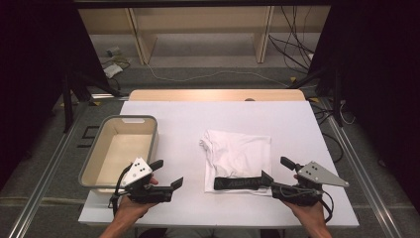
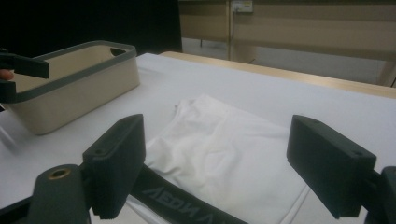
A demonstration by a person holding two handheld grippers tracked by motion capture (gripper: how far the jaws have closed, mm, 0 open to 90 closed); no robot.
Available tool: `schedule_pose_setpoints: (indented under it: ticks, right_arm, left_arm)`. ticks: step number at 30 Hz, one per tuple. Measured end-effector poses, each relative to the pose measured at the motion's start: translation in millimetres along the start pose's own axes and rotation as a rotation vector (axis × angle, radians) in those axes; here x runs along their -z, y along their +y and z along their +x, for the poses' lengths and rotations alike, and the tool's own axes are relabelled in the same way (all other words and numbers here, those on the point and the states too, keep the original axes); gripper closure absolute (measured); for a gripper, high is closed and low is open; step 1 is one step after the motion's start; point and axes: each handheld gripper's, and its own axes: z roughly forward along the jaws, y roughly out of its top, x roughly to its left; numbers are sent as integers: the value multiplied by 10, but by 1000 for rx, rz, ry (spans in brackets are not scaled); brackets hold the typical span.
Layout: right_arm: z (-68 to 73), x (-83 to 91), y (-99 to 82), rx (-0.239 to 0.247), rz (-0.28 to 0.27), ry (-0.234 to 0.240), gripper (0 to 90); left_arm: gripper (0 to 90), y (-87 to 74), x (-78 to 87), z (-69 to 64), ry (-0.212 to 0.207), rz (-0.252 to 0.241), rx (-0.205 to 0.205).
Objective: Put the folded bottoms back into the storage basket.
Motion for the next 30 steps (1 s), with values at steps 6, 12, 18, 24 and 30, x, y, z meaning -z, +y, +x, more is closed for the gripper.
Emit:
schedule_pose_setpoints:
  ticks: [6,12,18,24,30]
  right_arm:
    - [2,0,7,7,5,-8,194]
    - [-38,-33,30,10,13,-20,181]
    - [-138,-75,56,24,21,-49,163]
    - [-346,-241,99,89,66,-130,165]
    - [-505,-375,124,72,94,-140,167]
  left_arm:
    - [102,-1,-13,-6,0,12,1]
    - [102,2,-28,-5,-2,20,17]
    - [102,5,-87,-25,-6,46,12]
    - [104,24,-186,-35,-24,83,41]
    - [112,18,-334,-61,-79,157,115]
